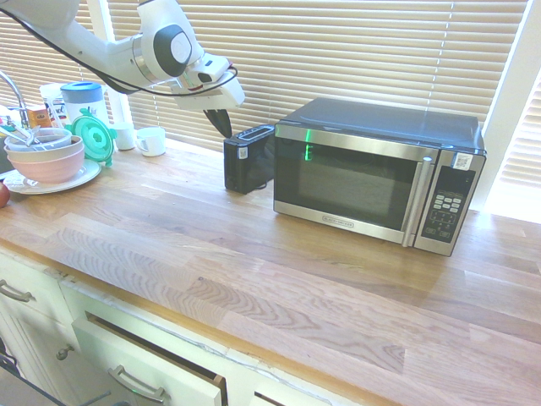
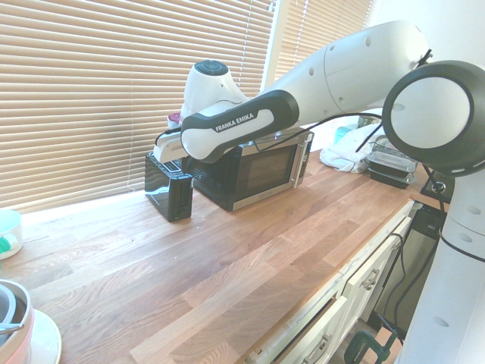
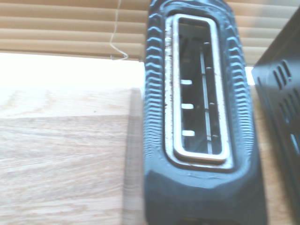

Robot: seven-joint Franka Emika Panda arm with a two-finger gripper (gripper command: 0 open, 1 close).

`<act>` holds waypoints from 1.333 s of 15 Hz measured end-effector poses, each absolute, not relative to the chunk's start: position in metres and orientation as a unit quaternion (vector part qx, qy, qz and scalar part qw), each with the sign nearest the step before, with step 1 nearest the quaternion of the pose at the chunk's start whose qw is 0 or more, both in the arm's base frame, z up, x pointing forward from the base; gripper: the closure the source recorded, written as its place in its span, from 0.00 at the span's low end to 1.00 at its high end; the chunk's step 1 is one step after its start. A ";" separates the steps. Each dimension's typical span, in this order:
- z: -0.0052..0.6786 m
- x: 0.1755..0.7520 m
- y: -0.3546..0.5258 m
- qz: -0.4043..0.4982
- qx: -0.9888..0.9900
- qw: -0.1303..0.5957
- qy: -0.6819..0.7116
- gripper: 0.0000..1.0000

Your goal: Press the toaster

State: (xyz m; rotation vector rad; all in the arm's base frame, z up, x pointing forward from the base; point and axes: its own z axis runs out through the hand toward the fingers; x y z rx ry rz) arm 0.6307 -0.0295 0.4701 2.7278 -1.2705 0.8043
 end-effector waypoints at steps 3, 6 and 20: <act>0.457 0.637 -0.032 0.250 0.878 0.019 -0.408 1.00; 0.451 0.640 -0.039 0.247 0.878 0.021 -0.409 1.00; 0.407 0.655 -0.052 0.196 0.890 0.026 -0.412 1.00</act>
